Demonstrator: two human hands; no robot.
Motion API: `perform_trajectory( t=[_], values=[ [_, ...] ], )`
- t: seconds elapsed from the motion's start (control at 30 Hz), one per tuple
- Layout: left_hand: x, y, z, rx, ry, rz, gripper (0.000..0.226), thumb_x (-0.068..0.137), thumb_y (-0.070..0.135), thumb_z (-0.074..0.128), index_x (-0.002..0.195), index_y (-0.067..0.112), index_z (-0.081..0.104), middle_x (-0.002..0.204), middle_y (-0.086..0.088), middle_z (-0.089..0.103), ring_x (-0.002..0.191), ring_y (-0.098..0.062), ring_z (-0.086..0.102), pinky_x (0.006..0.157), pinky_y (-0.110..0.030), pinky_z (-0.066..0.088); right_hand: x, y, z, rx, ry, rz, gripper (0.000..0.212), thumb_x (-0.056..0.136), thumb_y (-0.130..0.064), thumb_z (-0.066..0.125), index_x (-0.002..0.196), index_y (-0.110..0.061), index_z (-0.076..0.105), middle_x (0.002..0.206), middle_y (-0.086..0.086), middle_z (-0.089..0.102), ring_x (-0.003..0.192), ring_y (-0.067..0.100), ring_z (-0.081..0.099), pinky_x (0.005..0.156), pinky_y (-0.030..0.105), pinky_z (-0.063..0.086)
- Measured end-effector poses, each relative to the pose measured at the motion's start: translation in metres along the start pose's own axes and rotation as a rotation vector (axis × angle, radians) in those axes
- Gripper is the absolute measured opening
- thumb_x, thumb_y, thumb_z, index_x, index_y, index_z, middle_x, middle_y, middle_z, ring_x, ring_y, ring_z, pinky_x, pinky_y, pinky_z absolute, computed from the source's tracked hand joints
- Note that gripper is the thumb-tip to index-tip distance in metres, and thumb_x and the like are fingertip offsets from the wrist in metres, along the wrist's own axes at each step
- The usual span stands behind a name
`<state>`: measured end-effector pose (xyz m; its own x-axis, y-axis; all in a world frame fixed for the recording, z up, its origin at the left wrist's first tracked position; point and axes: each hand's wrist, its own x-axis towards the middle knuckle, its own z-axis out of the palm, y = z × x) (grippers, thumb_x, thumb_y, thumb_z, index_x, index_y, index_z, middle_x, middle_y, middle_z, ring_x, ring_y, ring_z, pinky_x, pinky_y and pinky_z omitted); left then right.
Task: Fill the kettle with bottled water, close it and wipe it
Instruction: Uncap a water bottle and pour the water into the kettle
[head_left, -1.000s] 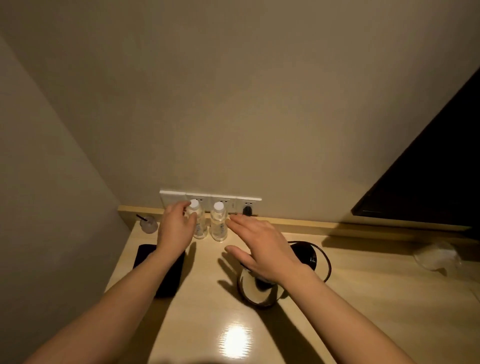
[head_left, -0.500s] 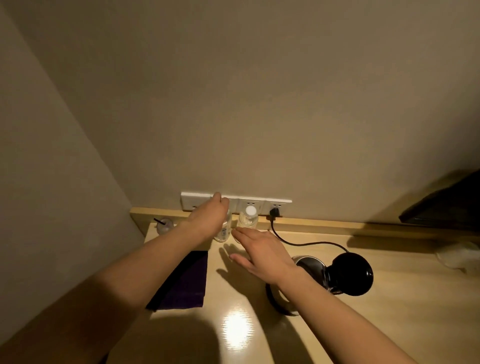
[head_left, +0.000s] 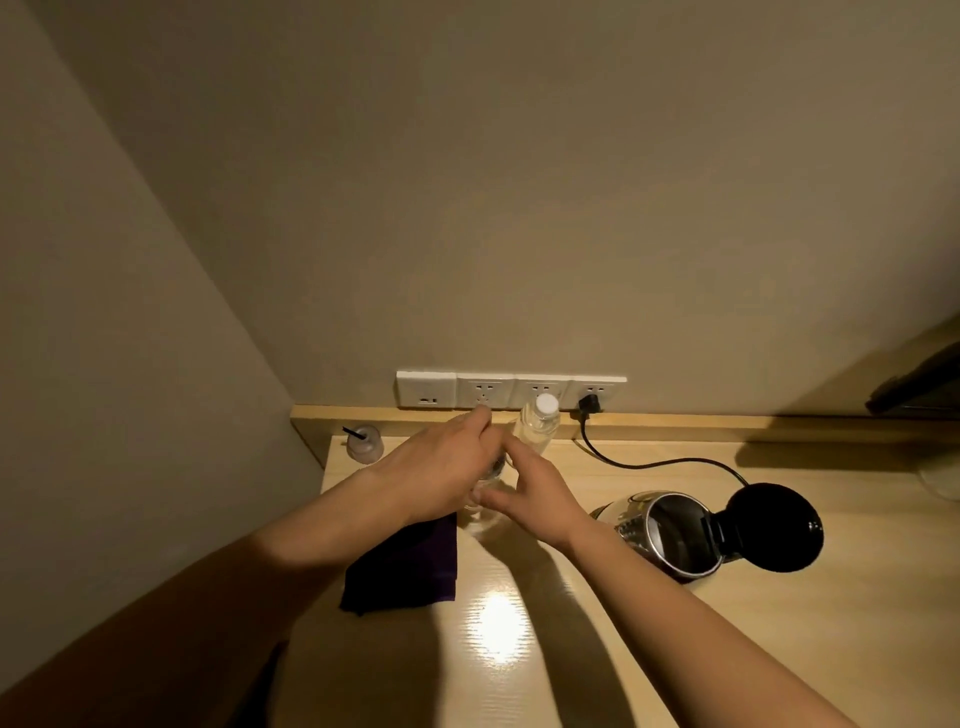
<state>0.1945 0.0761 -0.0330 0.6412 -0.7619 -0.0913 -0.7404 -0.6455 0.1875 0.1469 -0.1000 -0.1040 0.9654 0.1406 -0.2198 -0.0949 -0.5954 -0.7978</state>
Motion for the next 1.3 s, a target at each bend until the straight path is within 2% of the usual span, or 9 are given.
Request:
perform_trajectory(
  t=[0.13,0.27,0.4,0.57,0.7,0.83,0.93,1.1,1.3],
  values=[
    [-0.014,0.004,-0.01,0.004,-0.023,0.094,0.042,0.077,0.008,0.079,0.112,0.01,0.056,0.11,-0.007,0.052,0.076,-0.016,0.04,0.059,-0.03,0.038,-0.009,0.002,0.008,0.148,-0.021,0.012,0.061,0.08,-0.027,0.088,0.133,-0.03,0.058,0.126,-0.017,0.067,0.118,0.0,0.06,0.101,0.025,0.048],
    [-0.02,0.009,-0.007,-0.025,-0.029,0.096,0.045,0.079,0.012,0.08,0.118,0.009,0.057,0.116,-0.007,0.052,0.082,-0.013,0.037,0.062,-0.026,0.034,-0.019,0.002,0.016,0.195,0.002,0.025,0.062,0.076,-0.023,0.091,0.128,-0.036,0.06,0.117,-0.025,0.069,0.111,-0.005,0.062,0.092,0.015,0.045],
    [-0.023,0.018,0.004,-0.121,0.005,-0.023,0.043,0.093,0.023,0.071,0.131,0.011,0.054,0.12,-0.006,0.051,0.093,-0.018,0.057,0.075,-0.034,0.054,-0.027,0.005,0.022,0.215,0.039,0.045,0.072,0.076,-0.028,0.091,0.14,-0.029,0.057,0.129,-0.014,0.069,0.121,0.006,0.062,0.105,0.033,0.05],
    [-0.026,0.022,0.008,-0.186,0.074,-0.042,0.043,0.101,0.044,0.055,0.135,0.016,0.054,0.121,-0.001,0.051,0.102,-0.016,0.055,0.079,-0.029,0.05,-0.033,0.007,0.02,0.21,0.054,0.055,0.072,0.076,-0.026,0.09,0.14,-0.025,0.056,0.127,-0.01,0.069,0.119,0.008,0.063,0.103,0.036,0.051],
    [-0.02,0.003,-0.015,-0.197,-0.049,0.253,0.043,0.096,0.022,0.065,0.138,0.022,0.057,0.131,0.002,0.054,0.118,-0.014,0.05,0.089,-0.028,0.049,-0.035,0.005,0.015,0.201,0.067,0.042,0.062,0.077,-0.023,0.091,0.131,-0.027,0.061,0.122,-0.013,0.07,0.114,0.003,0.063,0.099,0.026,0.049],
    [-0.011,0.001,-0.026,-0.093,-0.09,0.29,0.031,0.093,0.011,0.065,0.123,0.017,0.066,0.113,-0.001,0.057,0.099,-0.017,0.056,0.068,-0.029,0.041,-0.034,0.001,0.014,0.21,0.061,0.031,0.06,0.077,-0.019,0.09,0.131,-0.022,0.063,0.122,-0.008,0.071,0.116,0.009,0.064,0.102,0.032,0.05],
    [-0.011,0.004,-0.022,-0.098,-0.018,0.243,0.028,0.096,0.021,0.066,0.123,0.013,0.065,0.113,-0.004,0.059,0.096,-0.013,0.051,0.069,-0.023,0.031,-0.034,0.0,0.014,0.229,0.069,0.034,0.068,0.077,-0.018,0.09,0.137,-0.023,0.06,0.125,-0.007,0.071,0.117,0.008,0.064,0.102,0.028,0.049],
    [-0.015,0.012,-0.01,-0.152,0.07,0.051,0.037,0.1,0.042,0.059,0.122,0.012,0.064,0.113,-0.005,0.059,0.107,-0.02,0.054,0.081,-0.026,0.038,-0.035,0.001,0.014,0.227,0.093,0.058,0.067,0.078,-0.025,0.09,0.137,-0.026,0.059,0.121,-0.009,0.072,0.113,0.007,0.065,0.099,0.03,0.052],
    [-0.022,0.034,0.003,-0.383,0.241,-0.356,0.03,0.094,0.047,0.065,0.094,0.016,0.065,0.092,-0.001,0.061,0.084,-0.017,0.054,0.067,-0.029,0.033,-0.033,-0.001,0.018,0.224,0.106,0.071,0.063,0.074,-0.03,0.089,0.131,-0.032,0.062,0.119,-0.016,0.071,0.111,0.004,0.065,0.096,0.031,0.053]
  ],
)
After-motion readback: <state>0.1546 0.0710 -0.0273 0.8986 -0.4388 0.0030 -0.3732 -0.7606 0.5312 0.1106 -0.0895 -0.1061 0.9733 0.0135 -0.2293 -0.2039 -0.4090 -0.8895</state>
